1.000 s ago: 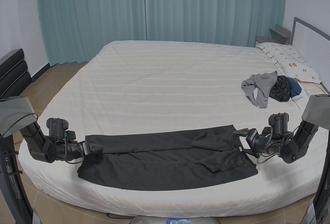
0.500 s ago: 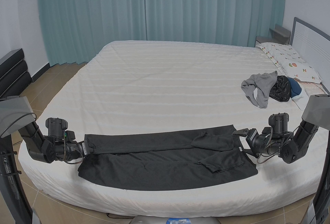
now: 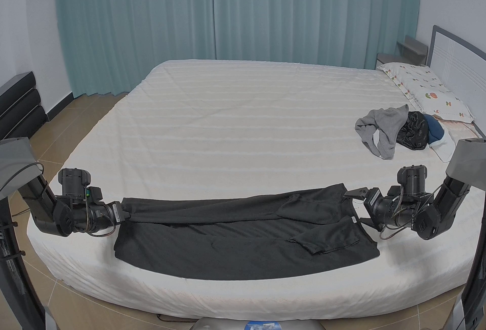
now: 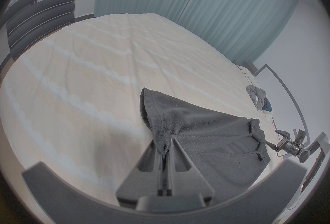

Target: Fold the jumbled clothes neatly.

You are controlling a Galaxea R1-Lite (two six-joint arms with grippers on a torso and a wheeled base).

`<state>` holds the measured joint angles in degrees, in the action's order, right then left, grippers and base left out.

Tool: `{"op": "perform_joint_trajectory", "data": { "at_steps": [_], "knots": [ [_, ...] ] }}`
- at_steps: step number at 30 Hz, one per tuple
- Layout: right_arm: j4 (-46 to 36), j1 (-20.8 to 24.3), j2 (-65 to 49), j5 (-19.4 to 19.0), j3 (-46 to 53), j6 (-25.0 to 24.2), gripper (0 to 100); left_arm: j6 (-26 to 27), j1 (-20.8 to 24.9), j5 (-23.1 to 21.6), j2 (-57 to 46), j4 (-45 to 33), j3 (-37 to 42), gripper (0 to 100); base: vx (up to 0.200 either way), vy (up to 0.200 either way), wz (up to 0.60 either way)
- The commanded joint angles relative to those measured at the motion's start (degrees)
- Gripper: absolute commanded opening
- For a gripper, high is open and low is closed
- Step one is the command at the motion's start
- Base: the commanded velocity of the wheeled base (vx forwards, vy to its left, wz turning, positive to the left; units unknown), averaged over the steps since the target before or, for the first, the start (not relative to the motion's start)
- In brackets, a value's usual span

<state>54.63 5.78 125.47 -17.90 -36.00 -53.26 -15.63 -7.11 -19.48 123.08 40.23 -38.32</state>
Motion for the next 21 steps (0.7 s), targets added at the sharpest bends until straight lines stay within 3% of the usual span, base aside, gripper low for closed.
{"op": "perform_joint_trajectory", "data": {
  "at_steps": [1,15,21],
  "knots": [
    [0.0,-0.1,0.0,0.0,0.0,0.0,100,0.1,-0.4,0.0,-1.0,-0.4,0.0,0,0.0,0.0,0.0],
    [0.0,-0.4,-0.2,0.1,-0.4,-0.1,100,-0.3,0.0,-0.1,-0.2,-0.5,-0.6,0,0.0,0.0,0.0],
    [0.0,-0.7,-0.3,0.1,-0.6,-0.1,100,-0.4,0.1,-0.2,-0.1,-0.4,-0.6,0,-0.2,0.0,0.0]
  ]
}}
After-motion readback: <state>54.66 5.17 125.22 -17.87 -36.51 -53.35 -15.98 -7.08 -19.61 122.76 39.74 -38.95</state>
